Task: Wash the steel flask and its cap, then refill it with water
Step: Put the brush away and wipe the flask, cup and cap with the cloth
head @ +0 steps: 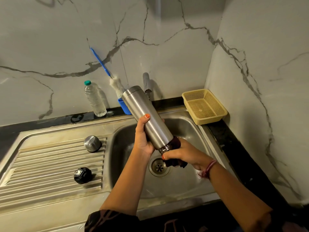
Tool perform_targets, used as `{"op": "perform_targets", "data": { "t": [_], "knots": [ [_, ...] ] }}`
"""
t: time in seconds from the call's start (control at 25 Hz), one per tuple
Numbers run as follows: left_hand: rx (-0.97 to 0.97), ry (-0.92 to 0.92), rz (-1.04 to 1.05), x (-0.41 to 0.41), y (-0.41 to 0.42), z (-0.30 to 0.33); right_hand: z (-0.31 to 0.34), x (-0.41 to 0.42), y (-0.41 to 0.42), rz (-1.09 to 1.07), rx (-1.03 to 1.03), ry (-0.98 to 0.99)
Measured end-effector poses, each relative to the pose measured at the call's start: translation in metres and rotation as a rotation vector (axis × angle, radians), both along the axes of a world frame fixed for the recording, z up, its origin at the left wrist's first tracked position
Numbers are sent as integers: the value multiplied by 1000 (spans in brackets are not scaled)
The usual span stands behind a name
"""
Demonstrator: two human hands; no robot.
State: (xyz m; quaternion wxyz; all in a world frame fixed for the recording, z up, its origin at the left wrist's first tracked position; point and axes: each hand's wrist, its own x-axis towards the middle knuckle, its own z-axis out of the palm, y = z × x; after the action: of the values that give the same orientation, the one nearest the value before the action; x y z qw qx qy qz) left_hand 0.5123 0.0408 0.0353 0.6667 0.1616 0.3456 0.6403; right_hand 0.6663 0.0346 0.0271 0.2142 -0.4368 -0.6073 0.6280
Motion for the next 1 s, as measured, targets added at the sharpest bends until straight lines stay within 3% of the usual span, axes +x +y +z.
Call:
{"op": "perform_targets", "data": {
  "t": [0.2,0.36,0.48,0.6,0.76,0.92,1.0],
  "knots": [
    [227,-155,-151,-1,8,-12,2,3,-5,74,-208,155],
    [291,-249,-244,-3,13,-18,0,3,-6,102,-257,213],
    [250,-159,-247,-4,10,-18,-4,7,-5,93,-276,239],
    [116,184,-150,-15,6,-18,-6,18,1,85,-280,203],
    [54,753,268,-49,-3,-32,-3,39,17,130,-287,117],
    [417,1747,419,-77,-15,-34,-6,50,26,195,-275,26],
    [614,2073,345,-74,-16,-27,-6,52,27,237,-266,-17]
  ]
}}
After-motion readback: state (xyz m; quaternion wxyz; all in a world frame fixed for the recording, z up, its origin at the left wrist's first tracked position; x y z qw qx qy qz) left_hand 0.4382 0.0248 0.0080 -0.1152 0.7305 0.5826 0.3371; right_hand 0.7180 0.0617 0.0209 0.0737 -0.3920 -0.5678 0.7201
